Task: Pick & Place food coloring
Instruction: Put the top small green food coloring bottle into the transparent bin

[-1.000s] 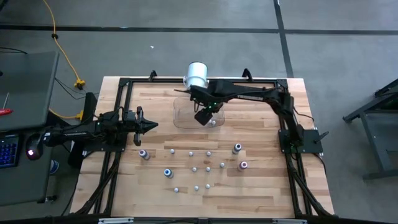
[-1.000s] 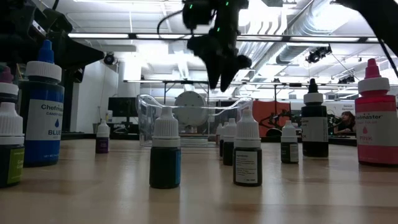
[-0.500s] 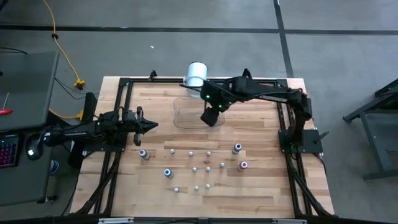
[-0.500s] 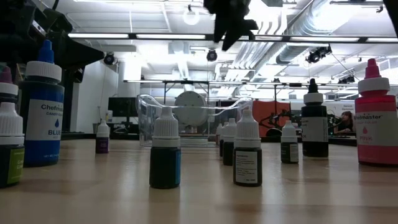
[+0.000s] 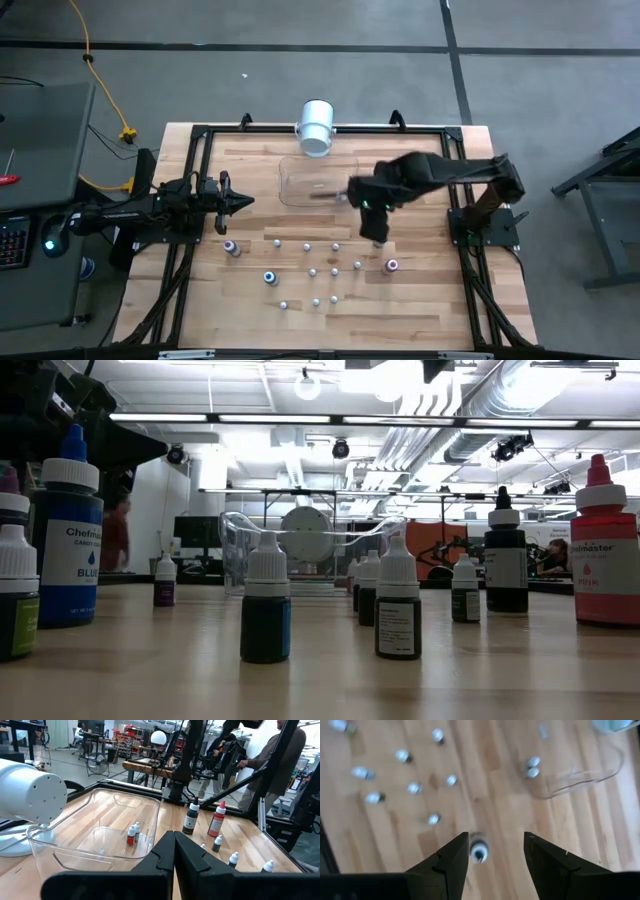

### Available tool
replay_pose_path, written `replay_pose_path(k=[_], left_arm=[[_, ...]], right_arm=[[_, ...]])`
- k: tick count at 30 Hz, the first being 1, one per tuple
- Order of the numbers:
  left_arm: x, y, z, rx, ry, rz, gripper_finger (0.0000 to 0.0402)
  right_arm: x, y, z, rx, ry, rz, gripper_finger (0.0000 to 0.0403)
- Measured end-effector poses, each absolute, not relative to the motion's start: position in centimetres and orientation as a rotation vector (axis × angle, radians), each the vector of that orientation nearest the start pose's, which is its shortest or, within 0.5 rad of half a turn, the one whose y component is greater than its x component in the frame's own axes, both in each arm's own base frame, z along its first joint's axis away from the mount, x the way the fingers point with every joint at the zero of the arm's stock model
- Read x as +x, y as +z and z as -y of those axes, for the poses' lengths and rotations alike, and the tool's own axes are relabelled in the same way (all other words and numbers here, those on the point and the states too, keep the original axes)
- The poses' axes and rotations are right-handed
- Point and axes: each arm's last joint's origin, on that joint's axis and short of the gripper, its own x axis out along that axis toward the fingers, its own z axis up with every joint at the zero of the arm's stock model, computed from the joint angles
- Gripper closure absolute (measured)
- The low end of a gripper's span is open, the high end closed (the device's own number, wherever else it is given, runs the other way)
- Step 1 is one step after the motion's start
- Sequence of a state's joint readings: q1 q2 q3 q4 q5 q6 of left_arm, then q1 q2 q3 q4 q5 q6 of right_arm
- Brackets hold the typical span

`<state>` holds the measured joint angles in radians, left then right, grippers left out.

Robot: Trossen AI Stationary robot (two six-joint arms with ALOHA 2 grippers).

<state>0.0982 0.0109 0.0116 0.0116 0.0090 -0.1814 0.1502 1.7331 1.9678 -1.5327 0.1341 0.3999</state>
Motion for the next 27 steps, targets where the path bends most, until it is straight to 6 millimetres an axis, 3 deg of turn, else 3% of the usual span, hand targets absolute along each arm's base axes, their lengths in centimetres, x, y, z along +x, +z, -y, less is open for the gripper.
replay_pose_path(k=[7,15,21,27], left_arm=[[9.7,16.8,-0.9,-0.181,0.088,0.021,0.0401],[9.7,16.8,-0.9,-0.181,0.088,0.020,0.0401],[9.7,16.8,-0.9,-0.181,0.088,0.020,0.0401],[9.7,16.8,-0.9,-0.181,0.088,0.021,0.0401]], right_arm=[[30.0,36.3,-8.3,0.121,-0.141,-1.307,0.0224],[29.0,29.6,-12.5,0.186,0.129,-1.211,0.0224],[28.3,25.8,-13.4,0.063,0.249,-1.212,0.0224],[29.1,25.0,-12.2,-0.062,0.238,-1.194,0.0224]])
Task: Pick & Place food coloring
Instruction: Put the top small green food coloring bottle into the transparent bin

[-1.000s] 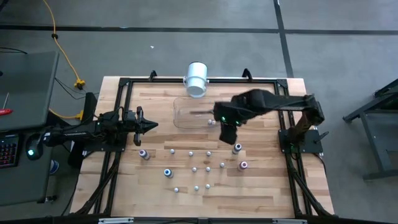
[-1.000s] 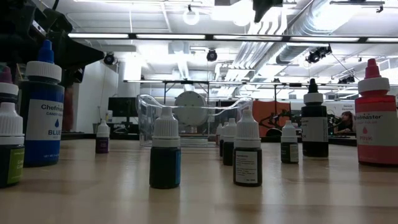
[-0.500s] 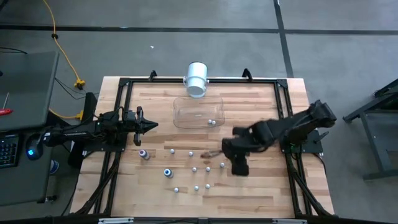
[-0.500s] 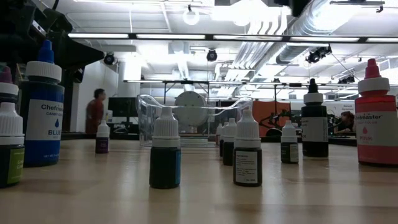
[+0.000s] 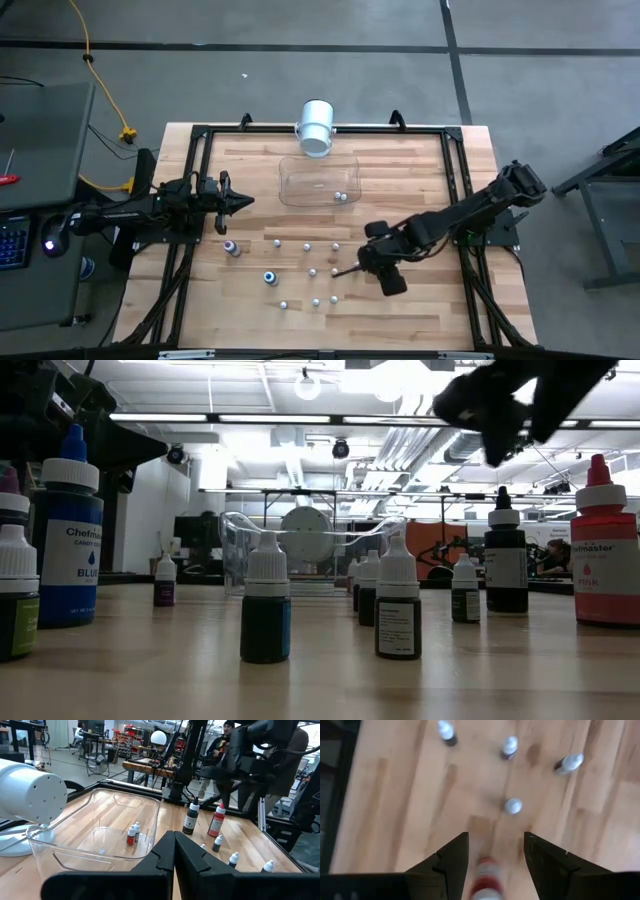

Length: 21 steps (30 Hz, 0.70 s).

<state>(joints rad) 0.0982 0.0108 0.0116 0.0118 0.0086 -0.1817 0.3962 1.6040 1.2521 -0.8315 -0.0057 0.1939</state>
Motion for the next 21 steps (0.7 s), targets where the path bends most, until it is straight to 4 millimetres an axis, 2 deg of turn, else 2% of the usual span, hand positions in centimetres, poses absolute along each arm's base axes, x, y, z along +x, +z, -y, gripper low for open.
replay_pose_path(k=[4,10,21], left_arm=[[9.7,16.8,-0.9,-0.181,0.088,0.021,0.0401],[9.7,16.8,-0.9,-0.181,0.088,0.021,0.0401],[9.7,16.8,-0.9,-0.181,0.088,0.021,0.0401]], right_arm=[[30.8,24.7,-11.5,-0.091,0.255,-1.189,0.0224],[33.1,22.6,-10.8,-0.004,0.309,-1.297,0.0224],[34.6,19.8,-10.1,0.073,0.274,-1.387,0.0224]])
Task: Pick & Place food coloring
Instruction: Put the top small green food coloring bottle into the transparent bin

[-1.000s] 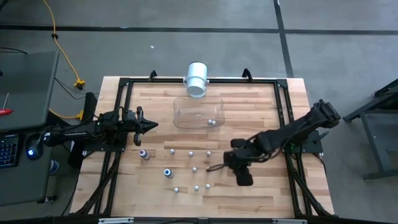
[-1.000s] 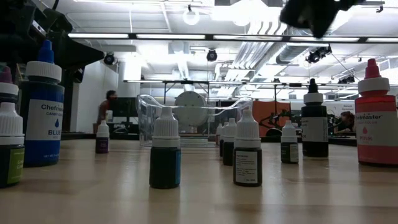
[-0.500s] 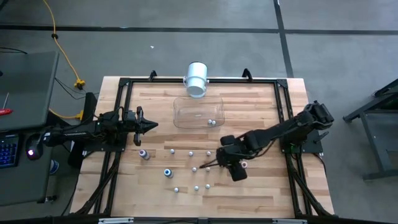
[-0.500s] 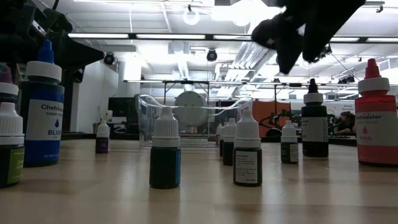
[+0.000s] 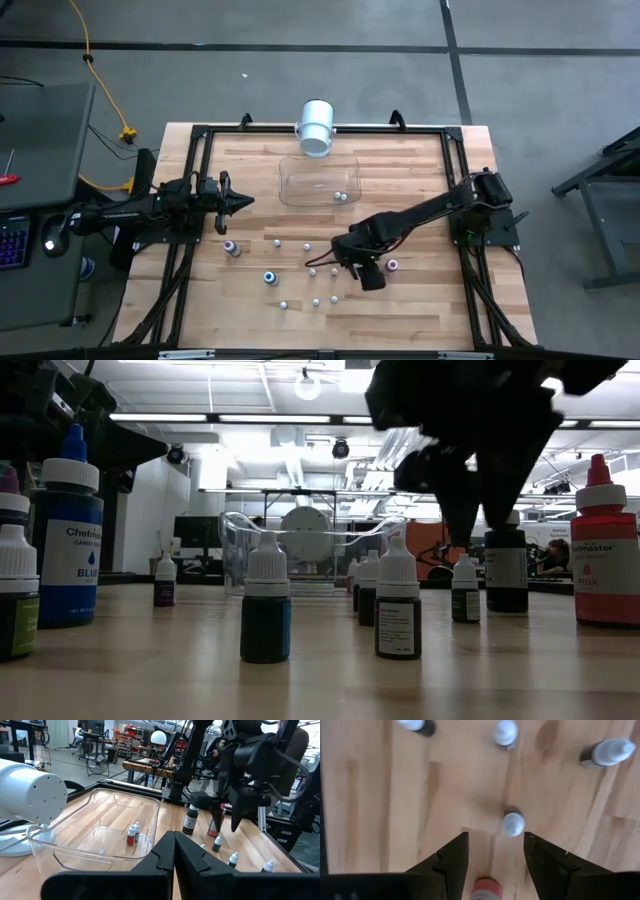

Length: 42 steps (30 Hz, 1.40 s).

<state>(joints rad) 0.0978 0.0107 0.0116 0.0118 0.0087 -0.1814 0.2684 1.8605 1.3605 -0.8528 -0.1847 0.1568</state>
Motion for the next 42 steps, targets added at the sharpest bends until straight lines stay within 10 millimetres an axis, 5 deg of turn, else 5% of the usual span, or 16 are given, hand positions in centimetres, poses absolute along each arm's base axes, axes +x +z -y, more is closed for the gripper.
replay_pose_path(k=[11,42], left_arm=[[9.7,16.8,-0.9,-0.181,0.088,0.021,0.0401],[9.7,16.8,-0.9,-0.181,0.088,0.021,0.0401]], right_arm=[[35.4,18.0,-9.5,0.118,0.202,-1.423,0.0224],[35.1,18.0,-10.8,0.013,0.181,-1.404,0.0235]])
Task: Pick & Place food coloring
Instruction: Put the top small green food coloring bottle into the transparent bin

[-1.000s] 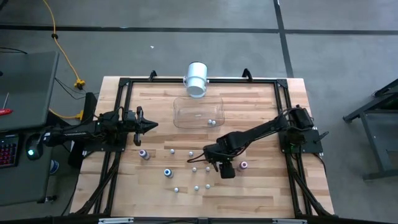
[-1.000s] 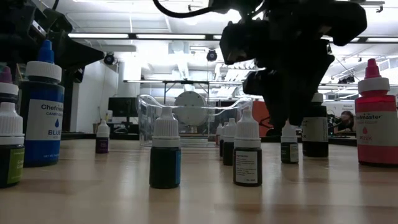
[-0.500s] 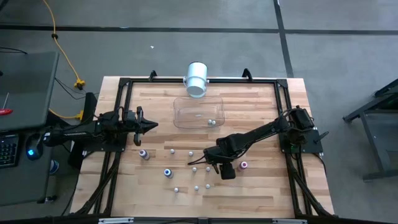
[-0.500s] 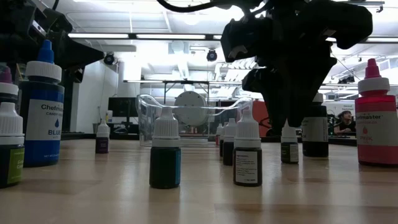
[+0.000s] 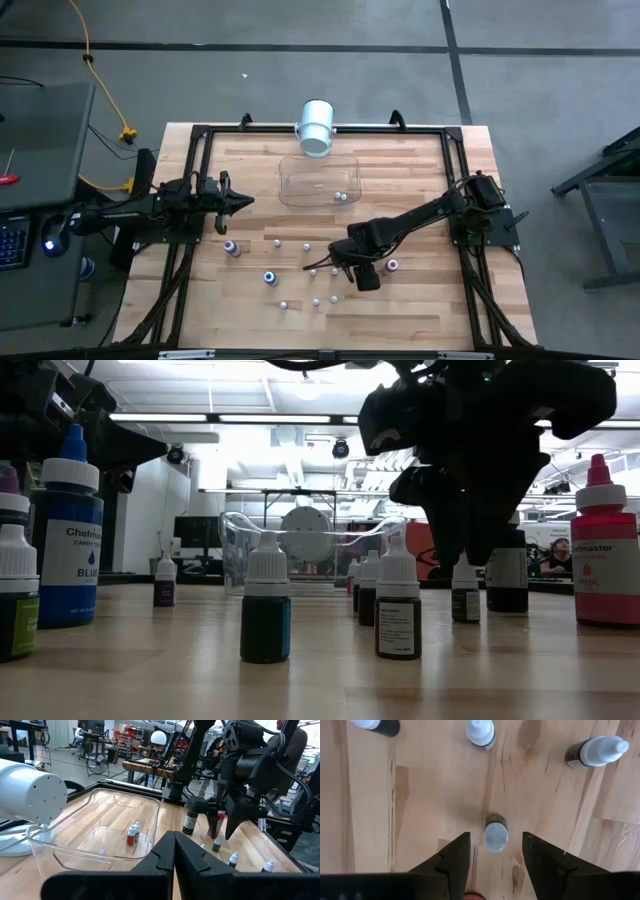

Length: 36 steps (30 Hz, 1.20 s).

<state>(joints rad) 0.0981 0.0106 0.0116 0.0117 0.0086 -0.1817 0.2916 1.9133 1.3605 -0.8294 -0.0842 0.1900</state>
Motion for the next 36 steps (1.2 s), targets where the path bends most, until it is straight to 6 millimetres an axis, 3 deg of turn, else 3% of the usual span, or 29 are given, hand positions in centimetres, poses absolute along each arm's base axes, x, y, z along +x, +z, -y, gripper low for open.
replay_pose_path(k=[36], left_arm=[[9.72,16.78,-0.93,-0.181,0.088,0.021,0.0401]], right_arm=[[35.02,17.36,-11.21,0.008,0.164,-1.420,0.0268]])
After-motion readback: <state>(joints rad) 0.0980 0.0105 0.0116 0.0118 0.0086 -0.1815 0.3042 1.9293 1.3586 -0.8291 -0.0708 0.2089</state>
